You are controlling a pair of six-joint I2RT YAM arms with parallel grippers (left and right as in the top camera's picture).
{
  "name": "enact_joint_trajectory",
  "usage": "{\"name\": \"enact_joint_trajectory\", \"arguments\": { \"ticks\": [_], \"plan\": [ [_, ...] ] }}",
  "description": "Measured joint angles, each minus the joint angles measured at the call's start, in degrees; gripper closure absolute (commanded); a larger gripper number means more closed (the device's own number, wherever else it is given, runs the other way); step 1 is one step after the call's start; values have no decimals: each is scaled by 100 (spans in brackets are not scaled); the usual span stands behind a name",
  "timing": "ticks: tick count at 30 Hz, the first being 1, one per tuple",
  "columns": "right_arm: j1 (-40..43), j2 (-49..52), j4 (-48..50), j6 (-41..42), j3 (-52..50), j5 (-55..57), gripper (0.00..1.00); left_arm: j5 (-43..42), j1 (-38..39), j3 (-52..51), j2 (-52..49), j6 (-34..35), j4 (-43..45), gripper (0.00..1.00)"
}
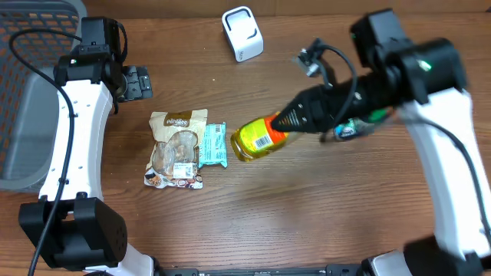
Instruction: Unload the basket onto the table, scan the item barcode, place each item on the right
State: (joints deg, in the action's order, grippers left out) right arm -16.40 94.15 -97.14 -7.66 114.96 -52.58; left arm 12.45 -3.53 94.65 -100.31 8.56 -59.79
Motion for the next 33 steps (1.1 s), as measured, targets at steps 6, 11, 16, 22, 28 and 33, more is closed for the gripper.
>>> {"name": "enact_joint_trajectory", "arguments": {
  "ticks": [6, 11, 16, 22, 28, 33],
  "plan": [
    [4, -710, 4, 219, -116, 120, 78, 0, 0, 0, 0, -2, 0, 1],
    [7, -1172, 7, 295, -1213, 162, 78, 0, 0, 0, -2, -2, 0, 0],
    [20, -1217, 243, -98, -2658, -186, 77, 0, 0, 0, 0, -2, 0, 1],
    [20, -1213, 809, -533, -3591, -577, 77, 0, 0, 0, 0, 0, 0, 0],
    [20, -1213, 1091, -640, -3595, -719, 77, 0, 0, 0, 0, -2, 0, 0],
    [20, -1213, 1408, -629, -3595, -505, 77, 0, 0, 0, 0, 0, 0, 0]
  ]
}}
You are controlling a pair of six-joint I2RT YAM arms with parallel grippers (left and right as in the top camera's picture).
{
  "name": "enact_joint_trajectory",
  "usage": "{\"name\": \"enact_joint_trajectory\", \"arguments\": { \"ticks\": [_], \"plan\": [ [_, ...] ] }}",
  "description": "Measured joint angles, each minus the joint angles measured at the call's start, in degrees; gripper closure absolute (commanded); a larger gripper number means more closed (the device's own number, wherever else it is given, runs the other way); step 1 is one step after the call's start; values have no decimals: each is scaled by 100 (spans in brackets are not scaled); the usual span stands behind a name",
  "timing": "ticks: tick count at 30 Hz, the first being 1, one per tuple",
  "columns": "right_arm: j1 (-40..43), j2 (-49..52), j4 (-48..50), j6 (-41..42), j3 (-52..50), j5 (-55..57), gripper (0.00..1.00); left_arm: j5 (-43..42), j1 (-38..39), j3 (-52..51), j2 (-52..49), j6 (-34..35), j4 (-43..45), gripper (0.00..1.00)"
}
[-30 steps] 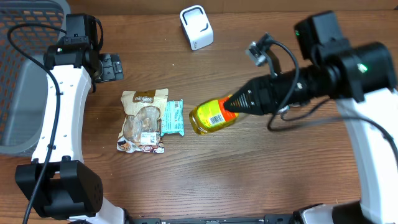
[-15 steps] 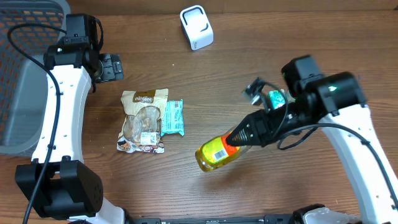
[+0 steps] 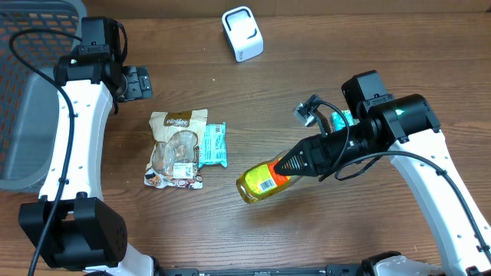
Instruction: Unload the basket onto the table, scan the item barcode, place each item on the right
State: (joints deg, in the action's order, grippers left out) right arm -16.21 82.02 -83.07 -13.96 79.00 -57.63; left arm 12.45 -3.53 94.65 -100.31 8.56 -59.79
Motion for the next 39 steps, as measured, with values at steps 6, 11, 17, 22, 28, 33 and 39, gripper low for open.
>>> {"name": "enact_joint_trajectory", "arguments": {
  "ticks": [6, 11, 17, 22, 28, 33, 39],
  "plan": [
    [-2, 0, 507, 601, 0, 966, 78, 0, 0, 0, 0, -2, 0, 0],
    [-83, 0, 951, 1121, 0, 1681, 78, 0, 0, 0, 0, 0, 0, 0],
    [-468, 0, 1405, 1801, 0, 2516, 79, 0, 0, 0, 0, -2, -2, 0],
    [-793, 118, 1517, 2299, 0, 3185, 82, 0, 0, 0, -2, -2, 0, 1],
    [-863, 831, 1303, 2507, 492, 3788, 84, 0, 0, 0, 0, 0, 0, 0],
    [-863, 1196, 898, 2487, 1685, 4336, 82, 0, 0, 0, 0, 0, 0, 0],
    [-863, 1342, 796, 2177, 3244, 4846, 81, 0, 0, 0, 0, -2, 2, 0]
  ]
}}
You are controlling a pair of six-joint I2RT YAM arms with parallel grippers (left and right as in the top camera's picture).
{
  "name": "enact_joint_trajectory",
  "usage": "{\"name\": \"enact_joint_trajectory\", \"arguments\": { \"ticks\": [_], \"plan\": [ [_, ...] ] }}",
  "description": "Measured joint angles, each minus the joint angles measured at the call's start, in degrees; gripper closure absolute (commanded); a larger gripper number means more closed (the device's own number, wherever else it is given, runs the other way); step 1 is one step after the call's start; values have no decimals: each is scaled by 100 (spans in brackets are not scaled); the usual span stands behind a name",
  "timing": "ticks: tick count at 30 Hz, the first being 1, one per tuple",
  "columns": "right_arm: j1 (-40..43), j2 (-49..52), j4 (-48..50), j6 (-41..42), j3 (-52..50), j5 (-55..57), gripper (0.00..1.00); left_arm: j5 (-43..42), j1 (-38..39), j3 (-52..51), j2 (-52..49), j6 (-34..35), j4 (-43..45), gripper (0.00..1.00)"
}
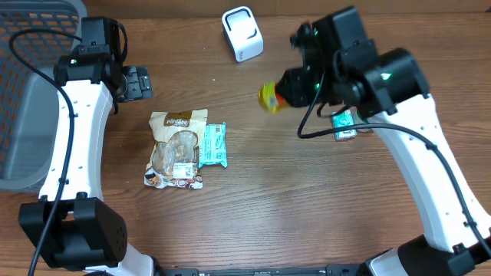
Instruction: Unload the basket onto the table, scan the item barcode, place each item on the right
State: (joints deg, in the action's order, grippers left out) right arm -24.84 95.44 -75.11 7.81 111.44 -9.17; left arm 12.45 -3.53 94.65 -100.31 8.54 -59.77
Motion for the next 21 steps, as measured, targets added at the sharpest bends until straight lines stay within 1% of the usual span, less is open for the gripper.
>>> {"name": "enact_joint_trajectory", "arguments": {
  "ticks": [2, 6, 12, 21],
  "plan": [
    [-2, 26, 227, -127, 153, 107, 81, 0, 0, 0, -2, 0, -2, 0],
    [-24, 221, 669, -699, 192, 398, 81, 0, 0, 0, 0, 0, -2, 1],
    [-179, 811, 1513, -1563, 190, 1012, 82, -2, 0, 0, 0, 0, -2, 1],
    [-713, 1622, 3025, -2614, 190, 2378, 82, 0, 0, 0, 0, 0, -2, 0]
  ]
}}
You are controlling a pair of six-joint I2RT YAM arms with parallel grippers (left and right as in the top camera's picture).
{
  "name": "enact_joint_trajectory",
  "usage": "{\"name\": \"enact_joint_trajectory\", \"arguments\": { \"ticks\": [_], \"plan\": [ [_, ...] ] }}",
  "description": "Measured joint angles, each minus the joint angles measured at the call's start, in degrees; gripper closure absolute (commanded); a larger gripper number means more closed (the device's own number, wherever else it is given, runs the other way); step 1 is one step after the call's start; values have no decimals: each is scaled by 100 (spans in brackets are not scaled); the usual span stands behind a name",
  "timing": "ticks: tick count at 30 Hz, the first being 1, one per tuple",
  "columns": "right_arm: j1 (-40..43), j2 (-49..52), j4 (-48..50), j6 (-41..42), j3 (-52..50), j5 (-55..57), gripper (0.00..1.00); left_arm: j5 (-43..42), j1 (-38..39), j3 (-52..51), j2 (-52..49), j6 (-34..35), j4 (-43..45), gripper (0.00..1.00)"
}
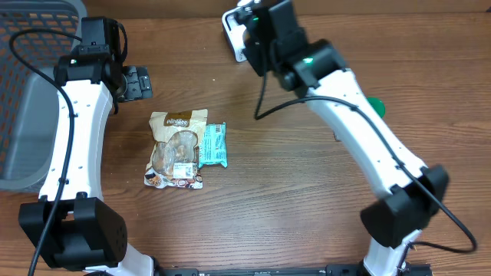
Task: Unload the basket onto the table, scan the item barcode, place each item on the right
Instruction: 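Hold the bottle over the white scanner with the right gripper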
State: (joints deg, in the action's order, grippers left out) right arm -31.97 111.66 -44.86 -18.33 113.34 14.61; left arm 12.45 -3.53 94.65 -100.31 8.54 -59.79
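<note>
The white barcode scanner [232, 21] stands at the back of the table, mostly covered by my right arm. My right gripper [261, 42] hangs right over it, its fingers hidden under the wrist, so its state does not show. The yellow bottle is hidden from the overhead view. My left gripper [140, 82] rests at the back left, its jaws apart with nothing between them.
A clear snack bag [176, 148] and a teal packet [213, 146] lie side by side left of centre. A grey basket [23, 130] fills the left edge. A green object [374, 106] peeks out beside the right forearm.
My right gripper has moved left and back, from right of the scanner to directly over it. The yellow bottle, visible in the gripper before, is now hidden under the arm.
My right gripper held the yellow bottle with its barcode label up near the table's middle, then lower toward the front. Then it held the bottle high at the back, right of the scanner. Now it is over the scanner. The left arm stayed still.
</note>
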Motion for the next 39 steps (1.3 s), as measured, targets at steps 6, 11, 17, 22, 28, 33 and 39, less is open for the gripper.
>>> {"name": "enact_joint_trajectory", "arguments": {
  "ticks": [6, 11, 17, 22, 28, 33, 39],
  "plan": [
    [-201, 660, 1176, -811, 0, 682, 82, -2, 0, 0, 0, 2, 0, 0],
    [-184, 1093, 2157, -1193, 0, 953, 81, 0, 0, 0, 0, 2, -2, 0],
    [-177, 1541, 3285, -1814, 0, 1150, 81, 0, 0, 0, 0, 2, -2, 0],
    [-144, 1976, 3755, -2494, 0, 1279, 81, 0, 0, 0, 0, 0, 0, 1],
    [-46, 2564, 4557, -3038, -2, 1484, 82, 0, 0, 0, 0, 0, 0, 0],
    [0, 2664, 4944, -3220, -2, 1585, 83, 0, 0, 0, 0, 2, 0, 0],
    [0, 2667, 4975, -3272, -2, 1585, 83, 0, 0, 0, 0, 0, 0, 1]
  ]
}}
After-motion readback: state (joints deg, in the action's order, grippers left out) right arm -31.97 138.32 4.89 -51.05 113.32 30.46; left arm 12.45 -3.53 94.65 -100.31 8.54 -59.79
